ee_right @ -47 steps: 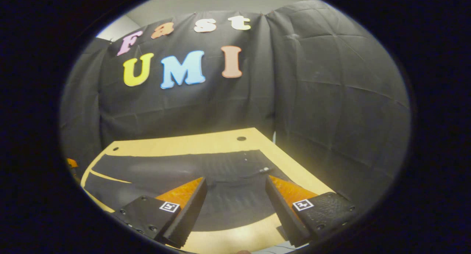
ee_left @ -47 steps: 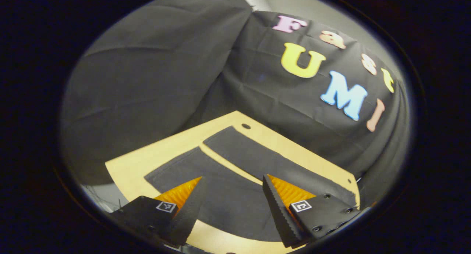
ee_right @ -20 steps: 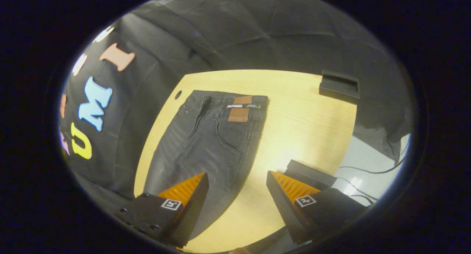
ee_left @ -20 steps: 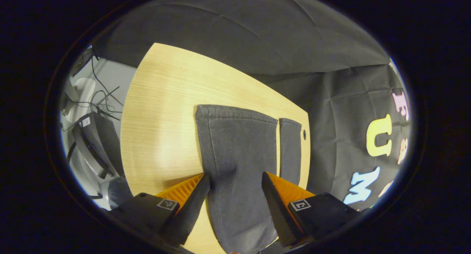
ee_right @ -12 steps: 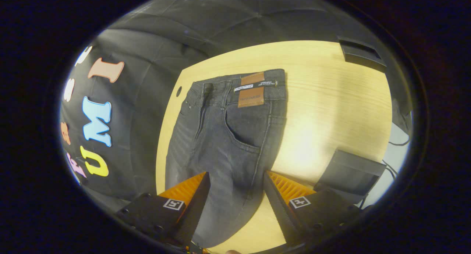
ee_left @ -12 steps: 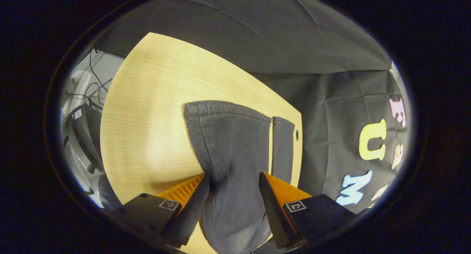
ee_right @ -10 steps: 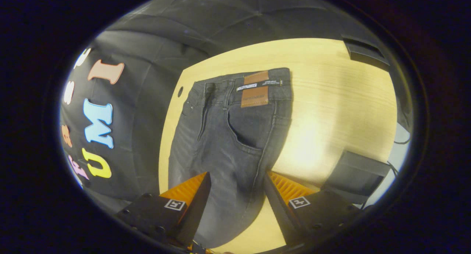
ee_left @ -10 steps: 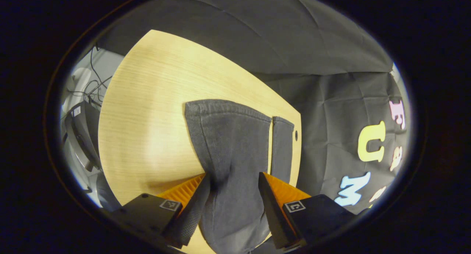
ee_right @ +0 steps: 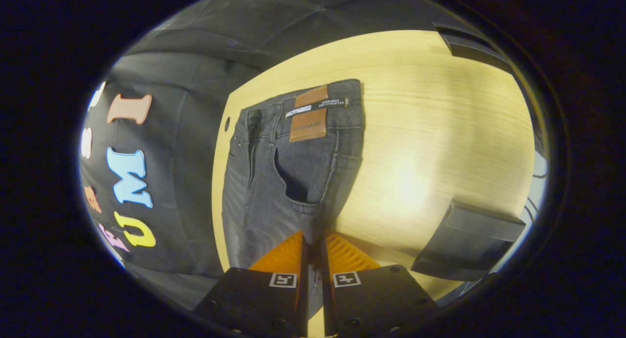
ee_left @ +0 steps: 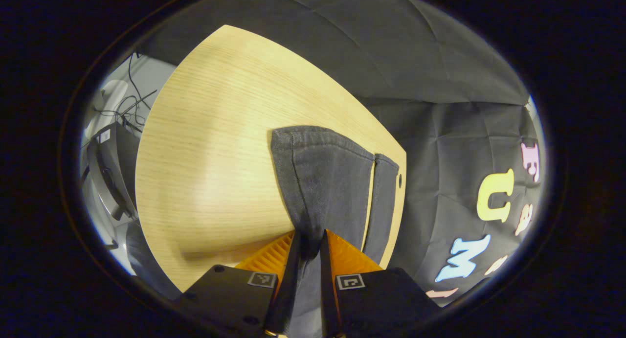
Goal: Grasp the waist and the cuffs of the jeans and fold them to make the two legs overlap; first hold the waist and fold one-third of the jeans toward the cuffs, then hold the cuffs and fold the remaining one-third in the same direction to finish folding.
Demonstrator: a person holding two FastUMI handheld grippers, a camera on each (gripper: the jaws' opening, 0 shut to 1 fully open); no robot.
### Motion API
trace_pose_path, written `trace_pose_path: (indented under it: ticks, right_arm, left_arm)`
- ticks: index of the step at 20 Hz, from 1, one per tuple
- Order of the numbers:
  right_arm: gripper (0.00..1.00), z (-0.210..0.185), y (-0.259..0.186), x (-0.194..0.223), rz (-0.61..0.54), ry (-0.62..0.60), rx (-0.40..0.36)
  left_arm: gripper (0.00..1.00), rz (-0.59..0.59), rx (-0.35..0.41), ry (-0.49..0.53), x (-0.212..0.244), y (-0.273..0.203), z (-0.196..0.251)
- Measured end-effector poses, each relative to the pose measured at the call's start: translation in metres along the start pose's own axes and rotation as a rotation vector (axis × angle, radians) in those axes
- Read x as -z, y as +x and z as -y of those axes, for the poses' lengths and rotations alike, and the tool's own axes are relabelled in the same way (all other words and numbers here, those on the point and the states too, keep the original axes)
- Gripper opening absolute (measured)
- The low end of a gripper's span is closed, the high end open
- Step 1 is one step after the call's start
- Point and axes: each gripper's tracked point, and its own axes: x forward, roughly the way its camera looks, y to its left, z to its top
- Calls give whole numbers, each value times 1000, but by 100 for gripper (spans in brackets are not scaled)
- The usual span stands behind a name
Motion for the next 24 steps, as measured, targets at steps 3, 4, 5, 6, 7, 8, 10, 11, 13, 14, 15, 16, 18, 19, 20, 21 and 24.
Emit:
trace_pose_path:
  ticks: [3, 4, 5, 6, 7, 8, 10, 11, 13, 14, 15, 16, 18, 19, 20, 21, 24]
  right_arm:
    - [2, -2, -2, -3, -42, 14, -13]
    - [0, -4, -3, -4, -58, 7, -21]
    - [0, -8, -8, -6, -70, -1, -32]
    - [0, -13, -12, -6, -90, -7, -45]
    - [0, -19, -18, -7, -116, -11, -60]
    - [0, -28, -23, -9, -143, -14, -79]
    - [0, -51, -36, -10, -204, -37, -116]
    - [0, -65, -37, -9, -229, -63, -126]
    - [0, -89, -42, -11, -282, -150, -138]
    - [0, -101, -49, -12, -309, -189, -146]
    - [0, -118, -53, -14, -336, -205, -159]
    - [0, -138, -56, -18, -363, -214, -178]
    - [0, -175, -60, -29, -398, -211, -215]
    - [0, -191, -59, -33, -411, -210, -229]
    - [0, -206, -57, -39, -417, -213, -238]
    - [0, -217, -54, -42, -424, -221, -241]
    - [0, -247, -36, -55, -435, -211, -223]
  left_arm:
    - [10, -37, -30, 51, 7, -2, 0]
    - [10, -54, -30, 60, 7, -5, 5]
    - [10, -69, -27, 59, 4, -10, 14]
    - [10, -85, -20, 47, 3, -15, 24]
    - [10, -101, -15, 29, 3, -20, 33]
    - [10, -116, -11, 11, 4, -24, 42]
    - [10, -141, -11, -20, 8, -30, 53]
    - [5, -153, -12, -31, 10, -32, 61]
    - [5, -170, -10, -47, 16, -38, 81]
    - [10, -175, -6, -57, 19, -43, 95]
    - [5, -180, 3, -65, 19, -48, 109]
    - [5, -186, 11, -71, 22, -52, 126]
    - [10, -203, 30, -95, 28, -55, 161]
    - [5, -213, 39, -111, 31, -54, 177]
    - [10, -219, 41, -122, 33, -52, 193]
    - [10, -221, 34, -127, 33, -45, 202]
    - [10, -227, 16, -157, 35, -17, 234]
